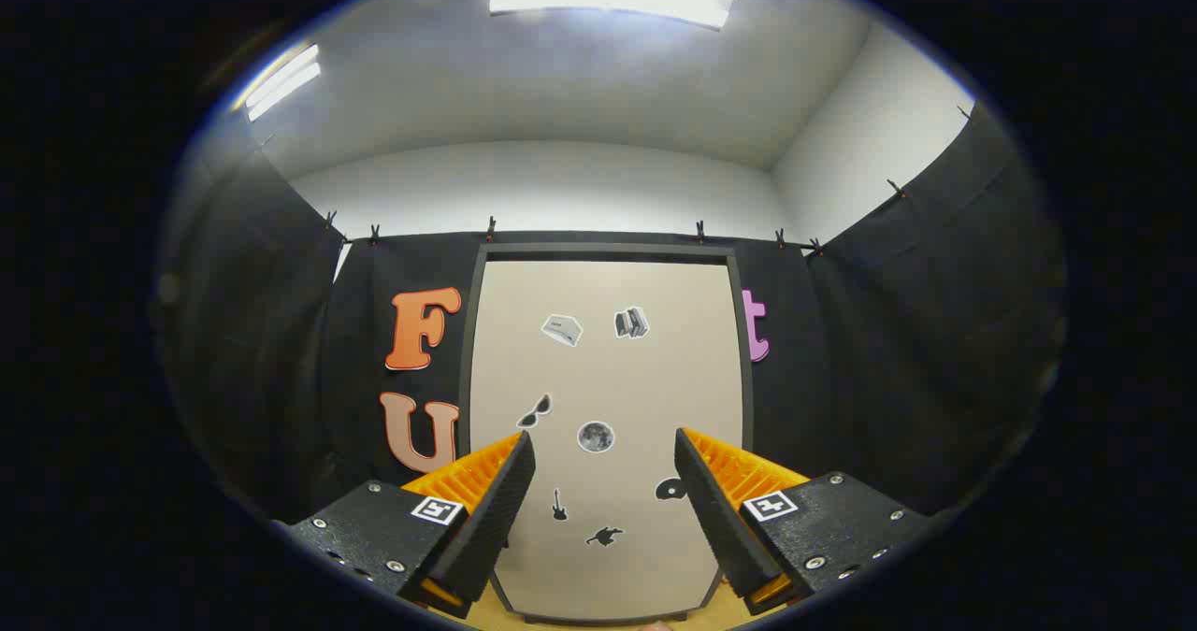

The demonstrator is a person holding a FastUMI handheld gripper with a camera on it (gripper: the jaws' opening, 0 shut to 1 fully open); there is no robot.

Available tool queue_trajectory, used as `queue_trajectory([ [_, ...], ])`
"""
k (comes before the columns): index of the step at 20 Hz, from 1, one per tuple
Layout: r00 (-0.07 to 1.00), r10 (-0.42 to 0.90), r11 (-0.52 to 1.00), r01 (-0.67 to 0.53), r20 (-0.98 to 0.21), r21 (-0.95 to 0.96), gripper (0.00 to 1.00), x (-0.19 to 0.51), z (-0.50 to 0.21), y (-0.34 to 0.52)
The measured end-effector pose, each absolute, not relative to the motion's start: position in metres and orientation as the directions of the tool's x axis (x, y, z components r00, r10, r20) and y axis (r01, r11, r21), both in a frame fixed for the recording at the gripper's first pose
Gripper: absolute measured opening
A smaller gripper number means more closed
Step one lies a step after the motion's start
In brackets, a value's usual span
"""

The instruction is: Open the shoe cabinet door, grab the shoes and put them into the shoe cabinet, then close the shoe cabinet door.

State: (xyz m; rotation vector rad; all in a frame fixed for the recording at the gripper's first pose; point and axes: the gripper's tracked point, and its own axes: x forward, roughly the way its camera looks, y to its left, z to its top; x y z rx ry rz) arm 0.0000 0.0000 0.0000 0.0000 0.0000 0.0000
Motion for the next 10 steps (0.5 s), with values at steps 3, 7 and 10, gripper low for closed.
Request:
queue_trajectory([
  [3,1.0,-0.01,1.0,0.01,0.001,-0.011,0.93,-0.002,0.001,0.002],
  [7,1.0,0.015,1.0,-0.015,0.003,-0.015,0.93,0.0,0.001,0.012],
  [10,0.999,0.034,0.999,-0.034,-0.007,0.01,0.93,0.002,-0.003,0.019],
])
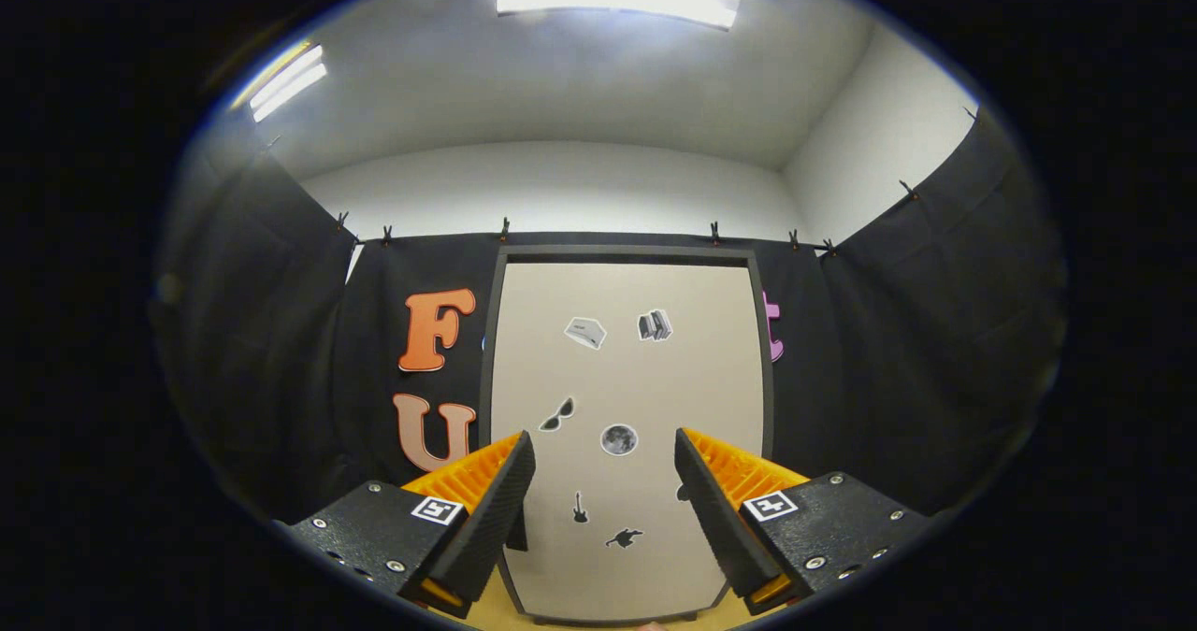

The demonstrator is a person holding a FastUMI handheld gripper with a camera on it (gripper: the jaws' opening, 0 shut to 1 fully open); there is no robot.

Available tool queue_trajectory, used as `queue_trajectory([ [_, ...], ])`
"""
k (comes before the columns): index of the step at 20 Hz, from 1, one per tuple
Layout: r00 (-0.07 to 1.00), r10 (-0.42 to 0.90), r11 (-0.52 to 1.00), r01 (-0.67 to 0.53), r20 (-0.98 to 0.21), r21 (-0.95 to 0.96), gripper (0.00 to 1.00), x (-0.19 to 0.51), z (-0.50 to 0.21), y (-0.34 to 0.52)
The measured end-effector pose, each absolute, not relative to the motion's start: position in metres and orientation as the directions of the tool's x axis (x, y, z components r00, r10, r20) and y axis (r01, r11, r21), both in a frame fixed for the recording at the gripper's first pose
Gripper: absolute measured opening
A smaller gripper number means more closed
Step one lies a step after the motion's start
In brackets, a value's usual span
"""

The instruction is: Open the shoe cabinet door, grab the shoes and put them into the shoe cabinet, then close the shoe cabinet door.

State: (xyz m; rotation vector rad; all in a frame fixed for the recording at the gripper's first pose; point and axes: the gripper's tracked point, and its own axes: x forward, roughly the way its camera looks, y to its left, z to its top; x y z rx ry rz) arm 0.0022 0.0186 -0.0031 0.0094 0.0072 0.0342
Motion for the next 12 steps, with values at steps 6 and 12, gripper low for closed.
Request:
queue_trajectory([
  [6,0.996,0.075,0.997,-0.074,-0.042,0.033,0.93,0.006,-0.015,0.037],
  [12,0.989,0.124,0.991,-0.12,-0.084,0.052,0.93,0.021,-0.04,0.066],
])
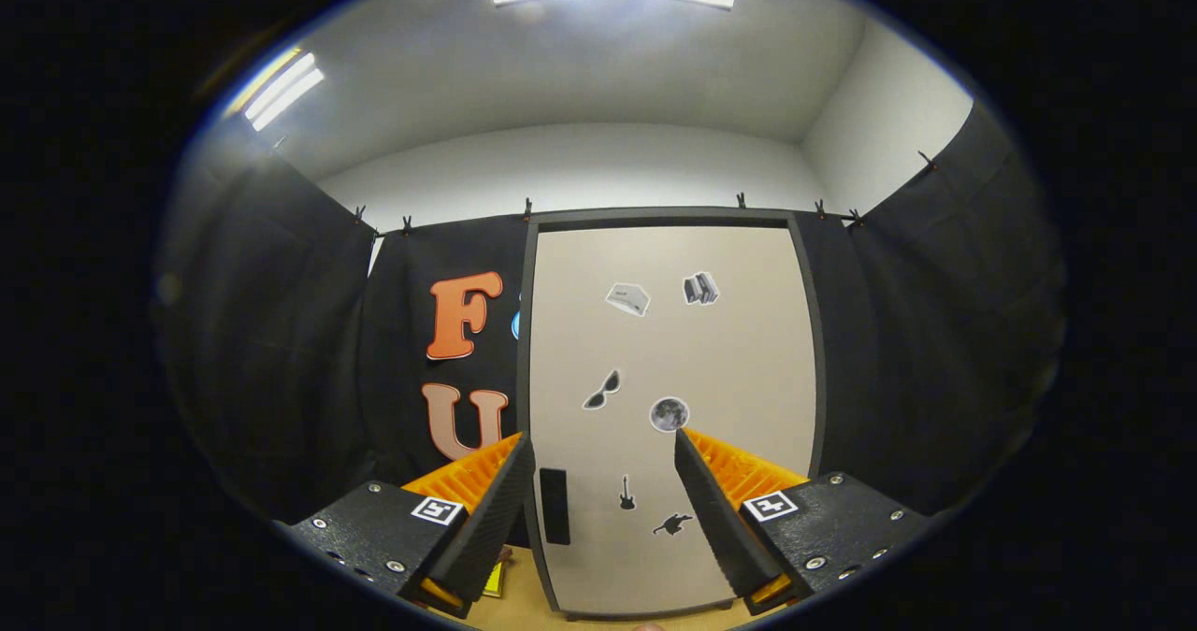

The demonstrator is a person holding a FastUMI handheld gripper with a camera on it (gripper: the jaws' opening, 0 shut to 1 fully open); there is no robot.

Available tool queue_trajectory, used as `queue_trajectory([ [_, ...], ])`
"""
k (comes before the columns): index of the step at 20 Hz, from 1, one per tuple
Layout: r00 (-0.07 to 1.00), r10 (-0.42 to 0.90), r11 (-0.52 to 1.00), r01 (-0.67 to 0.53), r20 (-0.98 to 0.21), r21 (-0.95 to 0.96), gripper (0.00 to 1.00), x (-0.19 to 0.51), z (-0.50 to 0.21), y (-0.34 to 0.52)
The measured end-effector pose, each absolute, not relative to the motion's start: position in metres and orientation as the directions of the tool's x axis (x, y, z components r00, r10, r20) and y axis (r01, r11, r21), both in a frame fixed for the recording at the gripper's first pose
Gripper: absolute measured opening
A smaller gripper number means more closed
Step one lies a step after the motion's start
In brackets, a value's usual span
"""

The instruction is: Open the shoe cabinet door, grab the shoes and put them into the shoe cabinet, then close the shoe cabinet door.

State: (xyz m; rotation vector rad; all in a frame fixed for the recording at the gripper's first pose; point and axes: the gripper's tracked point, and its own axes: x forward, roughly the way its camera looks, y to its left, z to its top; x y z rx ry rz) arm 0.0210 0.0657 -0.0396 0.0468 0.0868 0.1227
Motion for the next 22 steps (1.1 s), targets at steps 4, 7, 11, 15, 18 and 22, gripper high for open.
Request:
queue_trajectory([
  [4,0.981,0.147,0.989,-0.143,-0.123,0.047,0.93,0.041,-0.071,0.094],
  [7,0.971,0.149,0.988,-0.141,-0.185,0.056,0.94,0.061,-0.107,0.113],
  [11,0.927,0.154,0.986,-0.122,-0.342,0.113,0.93,0.083,-0.167,0.126],
  [15,0.898,0.139,0.988,-0.098,-0.418,0.118,0.89,0.103,-0.209,0.132],
  [18,0.887,0.124,0.99,-0.08,-0.445,0.117,0.8,0.117,-0.228,0.134],
  [22,0.886,0.099,0.992,-0.054,-0.454,0.11,0.69,0.13,-0.24,0.135],
])
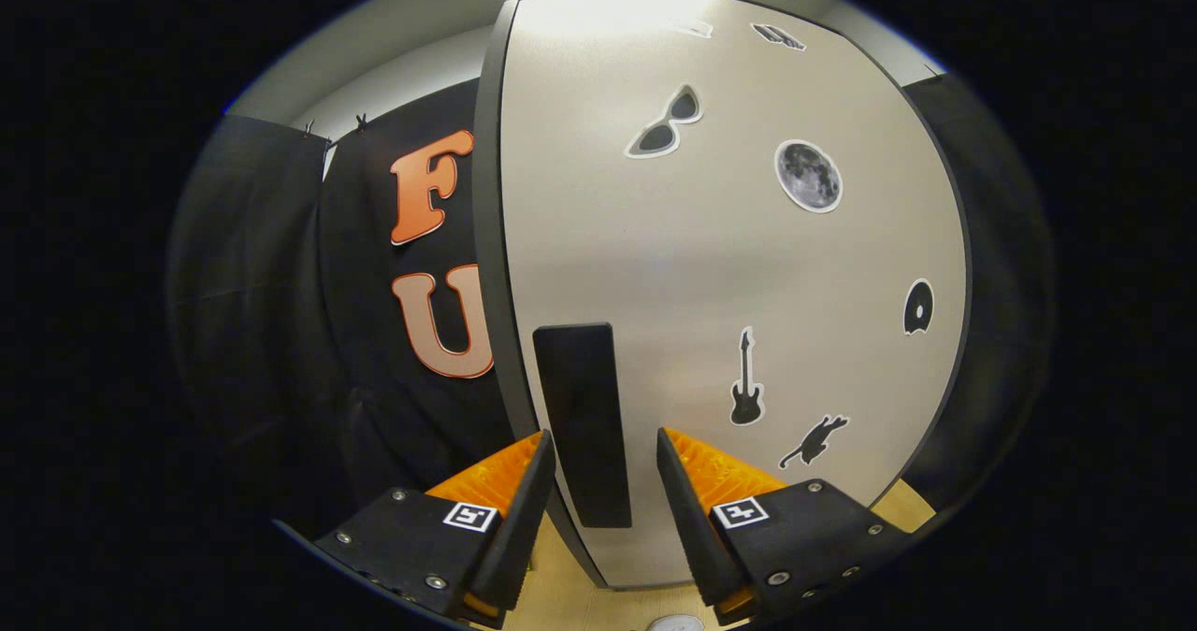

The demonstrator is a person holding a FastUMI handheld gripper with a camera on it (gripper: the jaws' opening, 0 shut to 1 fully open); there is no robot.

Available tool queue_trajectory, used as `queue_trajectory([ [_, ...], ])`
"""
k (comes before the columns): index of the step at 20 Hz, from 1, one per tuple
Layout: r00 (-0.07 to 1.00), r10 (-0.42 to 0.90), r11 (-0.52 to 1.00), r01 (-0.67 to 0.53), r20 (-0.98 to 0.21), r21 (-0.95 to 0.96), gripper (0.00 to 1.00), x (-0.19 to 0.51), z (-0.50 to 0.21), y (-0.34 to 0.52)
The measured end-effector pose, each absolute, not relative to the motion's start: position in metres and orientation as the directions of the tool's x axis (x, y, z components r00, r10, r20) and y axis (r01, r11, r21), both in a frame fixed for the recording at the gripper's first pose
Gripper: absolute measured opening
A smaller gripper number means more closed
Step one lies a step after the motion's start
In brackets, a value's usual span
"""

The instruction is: Open the shoe cabinet door, grab the shoes and put them into the shoe cabinet, then close the shoe cabinet door.

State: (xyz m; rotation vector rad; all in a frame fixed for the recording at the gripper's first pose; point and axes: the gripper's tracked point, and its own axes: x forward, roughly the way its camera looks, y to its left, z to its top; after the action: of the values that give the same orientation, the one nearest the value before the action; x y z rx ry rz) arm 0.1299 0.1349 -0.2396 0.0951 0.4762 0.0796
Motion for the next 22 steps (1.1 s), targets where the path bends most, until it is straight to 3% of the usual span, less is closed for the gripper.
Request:
queue_trajectory([
  [3,0.892,0.071,0.995,-0.033,-0.447,0.09,0.63,0.129,-0.242,0.133],
  [5,0.891,0.091,0.995,-0.06,-0.445,0.084,0.51,0.127,-0.244,0.14],
  [6,0.896,0.089,0.995,-0.066,-0.435,0.069,0.36,0.13,-0.243,0.139],
  [8,0.886,0.099,0.994,-0.063,-0.452,0.094,0.31,0.125,-0.242,0.14],
  [14,0.889,0.159,0.985,-0.117,-0.428,0.123,0.22,0.09,-0.226,0.133],
  [22,0.884,0.164,0.986,-0.132,-0.438,0.103,0.21,0.031,-0.196,0.098],
])
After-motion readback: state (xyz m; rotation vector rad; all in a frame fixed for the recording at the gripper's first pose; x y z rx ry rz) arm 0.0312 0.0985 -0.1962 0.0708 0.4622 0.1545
